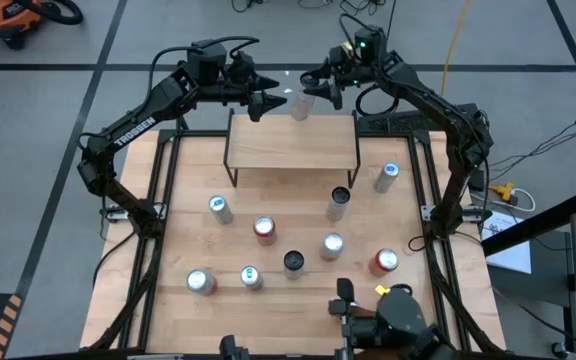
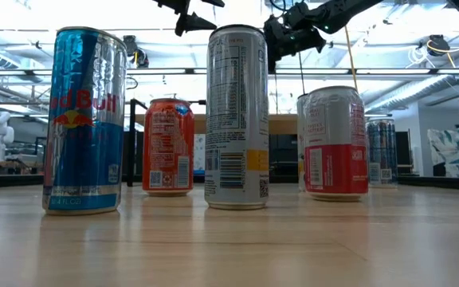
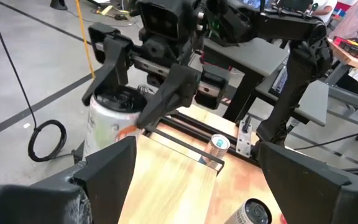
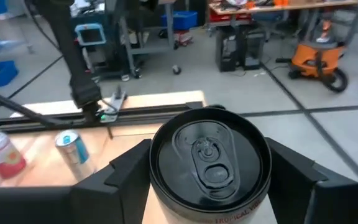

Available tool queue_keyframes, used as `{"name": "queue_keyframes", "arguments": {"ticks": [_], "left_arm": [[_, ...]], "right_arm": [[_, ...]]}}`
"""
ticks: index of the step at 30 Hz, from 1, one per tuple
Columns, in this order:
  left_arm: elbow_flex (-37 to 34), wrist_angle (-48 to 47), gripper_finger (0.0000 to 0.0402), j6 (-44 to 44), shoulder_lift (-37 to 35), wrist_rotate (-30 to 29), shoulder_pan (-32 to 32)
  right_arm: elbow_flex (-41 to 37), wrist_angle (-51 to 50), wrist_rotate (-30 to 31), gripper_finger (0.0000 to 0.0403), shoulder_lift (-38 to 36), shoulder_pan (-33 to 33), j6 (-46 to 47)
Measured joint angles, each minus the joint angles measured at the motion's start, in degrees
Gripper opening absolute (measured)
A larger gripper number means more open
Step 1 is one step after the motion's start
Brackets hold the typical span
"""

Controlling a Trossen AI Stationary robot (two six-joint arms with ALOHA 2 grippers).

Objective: Place canned beverage on shelf
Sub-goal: Put the top left white-yellow soda can on the shelf

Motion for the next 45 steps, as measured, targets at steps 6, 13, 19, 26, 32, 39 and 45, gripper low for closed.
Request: {"name": "queue_keyframes", "arguments": {"ticks": [6,13,19,26,32,39,45], "left_arm": [[0.00,0.02,0.0341,-0.07,0.00,0.00,0.00],[0.00,0.04,0.0341,-1.43,0.00,0.00,0.00],[0.00,0.04,0.0341,-1.47,0.00,0.00,0.00],[0.00,0.04,0.0341,-1.46,0.02,0.00,0.00],[0.00,0.04,0.0341,-1.31,0.02,0.00,0.00],[0.00,0.04,0.0341,-1.16,0.04,0.00,0.00],[0.00,0.04,0.0341,-1.16,0.04,0.00,0.00]], "right_arm": [[4.31,-7.43,-3.79,0.0226,4.16,0.00,-3.46],[4.99,-8.35,-5.16,0.0227,5.05,-0.02,-8.30],[5.03,-12.73,-5.01,0.0228,4.98,-0.33,-12.59],[5.03,-14.23,-3.05,0.0229,4.96,-0.33,-15.35],[5.03,-14.19,-1.71,0.0229,4.96,-0.33,-15.30],[5.01,-14.20,-1.73,0.0253,4.96,-0.33,-14.89],[5.01,-14.20,-1.73,0.0270,4.96,-0.33,-14.78]]}}
